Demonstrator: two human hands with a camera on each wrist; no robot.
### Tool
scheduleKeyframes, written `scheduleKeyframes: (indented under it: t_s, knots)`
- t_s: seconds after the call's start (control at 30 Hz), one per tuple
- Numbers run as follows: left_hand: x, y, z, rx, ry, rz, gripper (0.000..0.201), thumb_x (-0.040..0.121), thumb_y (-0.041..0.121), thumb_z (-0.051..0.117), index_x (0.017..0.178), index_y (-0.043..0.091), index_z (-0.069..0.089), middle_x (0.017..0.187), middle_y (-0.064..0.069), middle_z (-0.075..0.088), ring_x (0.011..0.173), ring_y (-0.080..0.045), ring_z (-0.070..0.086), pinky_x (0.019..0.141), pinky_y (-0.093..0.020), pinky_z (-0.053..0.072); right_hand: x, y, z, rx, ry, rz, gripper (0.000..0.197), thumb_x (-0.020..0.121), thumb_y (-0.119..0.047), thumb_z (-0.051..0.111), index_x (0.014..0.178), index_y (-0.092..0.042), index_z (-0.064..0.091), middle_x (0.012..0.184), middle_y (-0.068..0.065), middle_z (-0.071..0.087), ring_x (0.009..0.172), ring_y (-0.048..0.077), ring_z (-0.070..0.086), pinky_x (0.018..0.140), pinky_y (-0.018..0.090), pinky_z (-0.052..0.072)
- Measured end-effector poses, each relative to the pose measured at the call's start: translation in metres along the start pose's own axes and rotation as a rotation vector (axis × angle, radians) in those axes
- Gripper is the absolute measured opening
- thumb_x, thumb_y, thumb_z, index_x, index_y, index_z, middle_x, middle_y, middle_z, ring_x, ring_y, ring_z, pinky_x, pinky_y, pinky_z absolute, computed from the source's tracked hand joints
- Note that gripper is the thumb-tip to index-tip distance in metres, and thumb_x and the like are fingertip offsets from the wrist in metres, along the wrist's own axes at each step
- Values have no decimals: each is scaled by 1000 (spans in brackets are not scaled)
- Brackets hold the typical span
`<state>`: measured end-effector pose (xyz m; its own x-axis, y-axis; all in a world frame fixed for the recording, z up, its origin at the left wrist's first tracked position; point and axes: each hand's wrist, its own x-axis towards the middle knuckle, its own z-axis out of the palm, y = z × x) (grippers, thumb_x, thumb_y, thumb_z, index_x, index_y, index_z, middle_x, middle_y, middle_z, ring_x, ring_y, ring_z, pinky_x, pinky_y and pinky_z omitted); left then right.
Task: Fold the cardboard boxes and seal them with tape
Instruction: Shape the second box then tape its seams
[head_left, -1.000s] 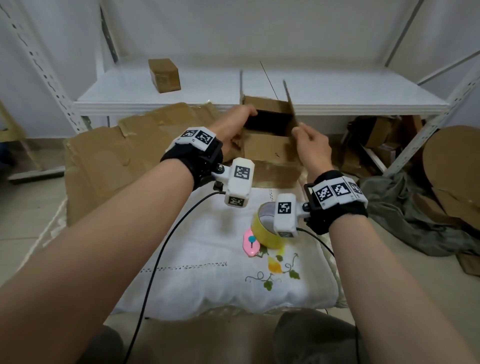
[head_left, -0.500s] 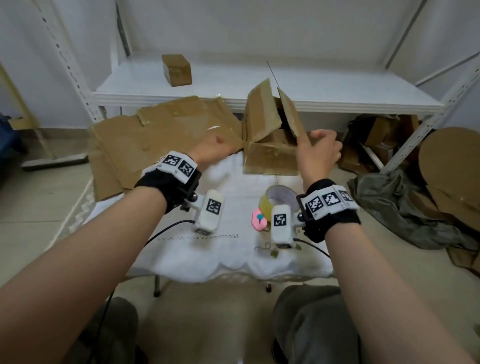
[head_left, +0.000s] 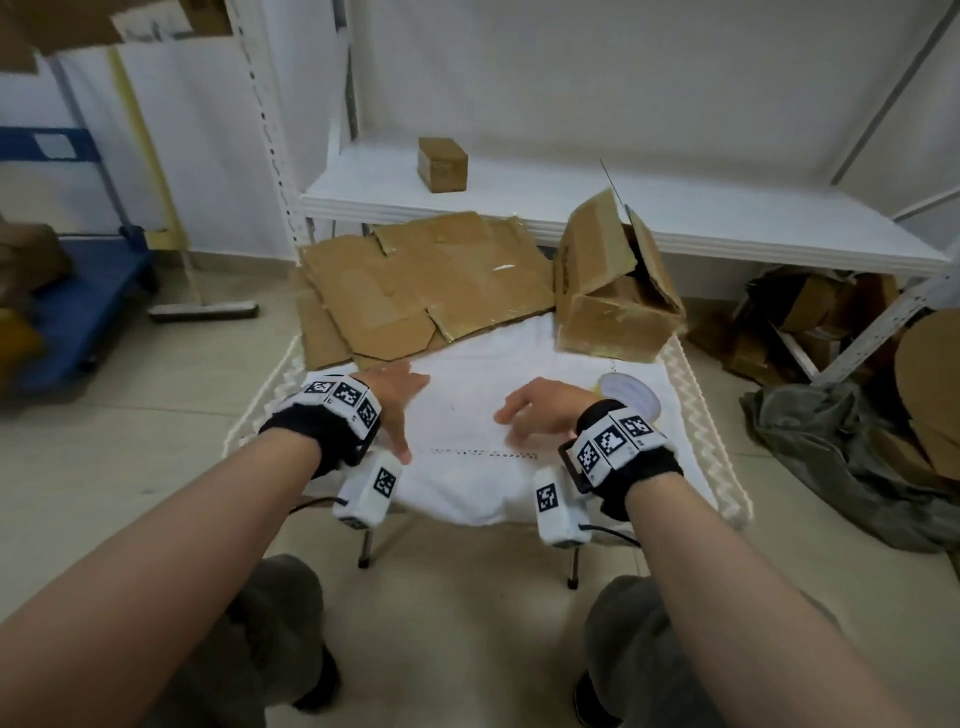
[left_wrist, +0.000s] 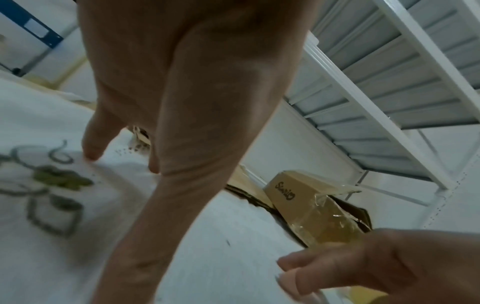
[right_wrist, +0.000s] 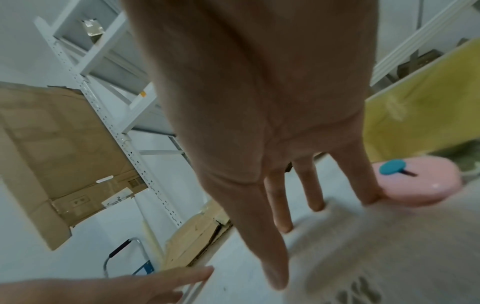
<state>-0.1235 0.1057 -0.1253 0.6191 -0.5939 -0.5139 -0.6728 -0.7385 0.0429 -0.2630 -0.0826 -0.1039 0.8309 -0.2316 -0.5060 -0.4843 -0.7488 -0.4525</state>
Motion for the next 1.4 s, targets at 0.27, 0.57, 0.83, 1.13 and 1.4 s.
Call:
scheduleKeyframes:
  t_s: [0.27, 0.57, 0.83, 1.13, 1.4]
  knots:
    - [-2, -18, -32, -890, 619, -223, 29, 82, 26, 77, 78, 11, 52, 74, -6, 54, 72, -24, 54, 60, -31, 45, 19, -26, -5, 248, 209, -6, 48, 96, -24, 65, 142, -13, 55, 150, 7, 49, 136, 26, 47, 108, 34, 41]
    - [44, -60, -23, -1545, 484, -472, 60, 70, 32, 84, 116, 3, 61, 110, -8, 68, 99, -28, 67, 93, -43, 56, 37, -39, -10, 299, 99, 33, 59, 96, -27, 64, 151, -25, 41, 155, 4, 41, 140, 25, 42, 111, 41, 42]
    - [42, -35, -47, -1857, 484, -393, 13, 101, 17, 52, 111, 9, 50, 93, -7, 66, 73, -20, 64, 55, -33, 51, 44, -38, -16, 295, 103, 67, 77, 95, -28, 62, 159, -26, 18, 159, 9, 36, 133, 32, 50, 107, 50, 48]
    - [36, -12, -71, -1670, 940, -257, 50, 97, 5, 43, 145, 15, 43, 128, 1, 58, 114, -21, 56, 102, -33, 46, 42, -25, -26, 475, 66, 151, 69, 100, -24, 59, 159, -18, 22, 163, 6, 24, 137, 28, 46, 103, 37, 52]
    - [23, 7, -93, -1488, 1169, -154, 51, 103, 8, 43, 153, 7, 31, 153, -8, 42, 139, -20, 41, 103, -14, 25, 38, -22, -28, 559, 86, 202, 100, 97, -25, 61, 159, -29, -19, 164, 13, 25, 118, 35, 62, 98, 51, 55]
